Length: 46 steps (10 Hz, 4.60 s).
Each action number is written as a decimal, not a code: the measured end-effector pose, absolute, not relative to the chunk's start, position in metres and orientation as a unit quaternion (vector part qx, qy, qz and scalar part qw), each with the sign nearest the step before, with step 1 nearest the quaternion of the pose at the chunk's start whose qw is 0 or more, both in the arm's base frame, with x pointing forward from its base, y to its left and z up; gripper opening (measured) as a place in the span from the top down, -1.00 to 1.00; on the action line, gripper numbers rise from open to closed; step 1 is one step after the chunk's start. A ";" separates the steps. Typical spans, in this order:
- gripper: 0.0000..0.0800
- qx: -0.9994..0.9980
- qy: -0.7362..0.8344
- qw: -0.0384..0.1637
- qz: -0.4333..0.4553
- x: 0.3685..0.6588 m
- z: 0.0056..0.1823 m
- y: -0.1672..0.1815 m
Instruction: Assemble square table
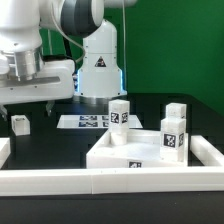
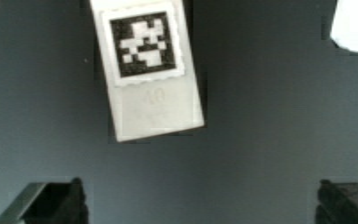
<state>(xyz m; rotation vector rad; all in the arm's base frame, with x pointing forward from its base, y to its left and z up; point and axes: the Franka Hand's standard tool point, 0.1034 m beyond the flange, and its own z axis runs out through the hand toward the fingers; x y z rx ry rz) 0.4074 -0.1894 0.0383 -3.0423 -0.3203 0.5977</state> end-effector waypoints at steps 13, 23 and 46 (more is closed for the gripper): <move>-0.62 -0.938 -0.144 -0.010 0.316 0.396 0.026 -0.207; -0.62 -0.880 -0.187 -0.047 0.434 0.380 0.003 -0.199; 0.27 -0.923 -0.155 -0.030 0.352 0.471 0.085 -0.161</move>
Offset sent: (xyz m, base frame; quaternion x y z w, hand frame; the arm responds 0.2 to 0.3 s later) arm -0.0065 -0.0168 0.0072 -0.0089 -0.1930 0.0067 0.9811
